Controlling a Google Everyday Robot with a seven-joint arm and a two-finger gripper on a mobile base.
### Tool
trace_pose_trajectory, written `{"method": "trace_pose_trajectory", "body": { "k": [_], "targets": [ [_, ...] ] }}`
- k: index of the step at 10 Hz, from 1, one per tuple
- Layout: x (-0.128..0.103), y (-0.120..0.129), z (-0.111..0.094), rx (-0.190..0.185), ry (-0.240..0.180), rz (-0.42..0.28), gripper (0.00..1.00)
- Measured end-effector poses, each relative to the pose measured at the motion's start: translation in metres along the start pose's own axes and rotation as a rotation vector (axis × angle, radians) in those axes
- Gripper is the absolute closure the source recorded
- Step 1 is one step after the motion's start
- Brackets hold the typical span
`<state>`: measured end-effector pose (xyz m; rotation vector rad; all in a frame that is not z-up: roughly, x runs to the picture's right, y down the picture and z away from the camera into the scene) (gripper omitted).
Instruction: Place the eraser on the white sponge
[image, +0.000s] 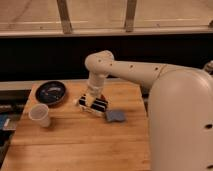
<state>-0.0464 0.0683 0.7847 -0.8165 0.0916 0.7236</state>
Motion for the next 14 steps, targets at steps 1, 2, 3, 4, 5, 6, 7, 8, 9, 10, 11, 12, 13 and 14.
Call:
{"method": "trace_pose_trajectory", "body": {
  "k": [1, 2, 3, 4, 5, 6, 7, 8, 9, 10, 11, 12, 13, 14],
  "targets": [
    [0.013, -0.011, -0.003, 0.008, -0.006, 0.040, 1.00],
    [0.035, -0.028, -0.006, 0.020, -0.010, 0.098, 1.00],
    [0.059, -0.047, -0.008, 0.030, -0.016, 0.167, 1.00],
    [0.076, -0.061, -0.006, 0.036, -0.021, 0.222, 1.00],
    [0.093, -0.075, 0.004, 0.043, -0.019, 0.279, 1.00],
    [0.103, -0.083, 0.019, 0.048, -0.021, 0.322, 1.00],
    [0.109, -0.090, 0.034, 0.050, -0.026, 0.361, 1.00],
    [0.110, -0.094, 0.045, 0.050, -0.034, 0.384, 1.00],
    [0.107, -0.098, 0.060, 0.048, -0.039, 0.405, 1.00],
    [0.102, -0.098, 0.068, 0.047, -0.041, 0.410, 1.00],
    [0.096, -0.098, 0.071, 0.047, -0.049, 0.412, 1.00],
    [0.094, -0.100, 0.071, 0.050, -0.058, 0.417, 0.99],
    [0.094, -0.103, 0.072, 0.052, -0.063, 0.421, 0.91],
    [0.092, -0.103, 0.073, 0.051, -0.064, 0.420, 0.83]
  ]
}}
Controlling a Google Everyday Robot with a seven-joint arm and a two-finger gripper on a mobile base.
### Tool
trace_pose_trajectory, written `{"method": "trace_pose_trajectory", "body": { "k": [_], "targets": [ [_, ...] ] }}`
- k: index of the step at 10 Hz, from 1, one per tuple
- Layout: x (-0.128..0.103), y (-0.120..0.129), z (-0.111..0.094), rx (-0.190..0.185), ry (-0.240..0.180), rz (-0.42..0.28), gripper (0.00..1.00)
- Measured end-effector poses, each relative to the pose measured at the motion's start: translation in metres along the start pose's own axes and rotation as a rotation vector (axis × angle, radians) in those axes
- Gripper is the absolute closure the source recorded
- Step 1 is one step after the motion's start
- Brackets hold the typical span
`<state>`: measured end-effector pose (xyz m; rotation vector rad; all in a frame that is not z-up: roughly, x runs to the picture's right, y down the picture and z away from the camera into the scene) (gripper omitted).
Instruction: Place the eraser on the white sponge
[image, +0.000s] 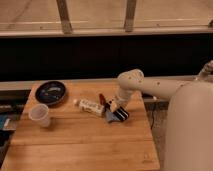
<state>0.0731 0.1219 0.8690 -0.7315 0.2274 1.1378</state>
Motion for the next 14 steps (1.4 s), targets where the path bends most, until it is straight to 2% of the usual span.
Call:
{"method": "trace_pose_trajectory", "body": {
  "k": [3, 5, 8, 11, 12, 14],
  "targets": [
    [0.000, 0.004, 0.005, -0.011, -0.004, -0.004, 0.51],
    [-0.002, 0.010, 0.004, -0.014, -0.009, -0.017, 0.34],
    [-0.003, 0.015, 0.004, -0.019, -0.016, -0.034, 0.32],
    [-0.005, 0.020, -0.006, -0.015, -0.037, -0.060, 0.32],
    [-0.006, 0.020, -0.013, 0.000, -0.045, -0.072, 0.32],
    [-0.011, 0.024, -0.041, 0.043, -0.080, -0.087, 0.32]
  ]
}}
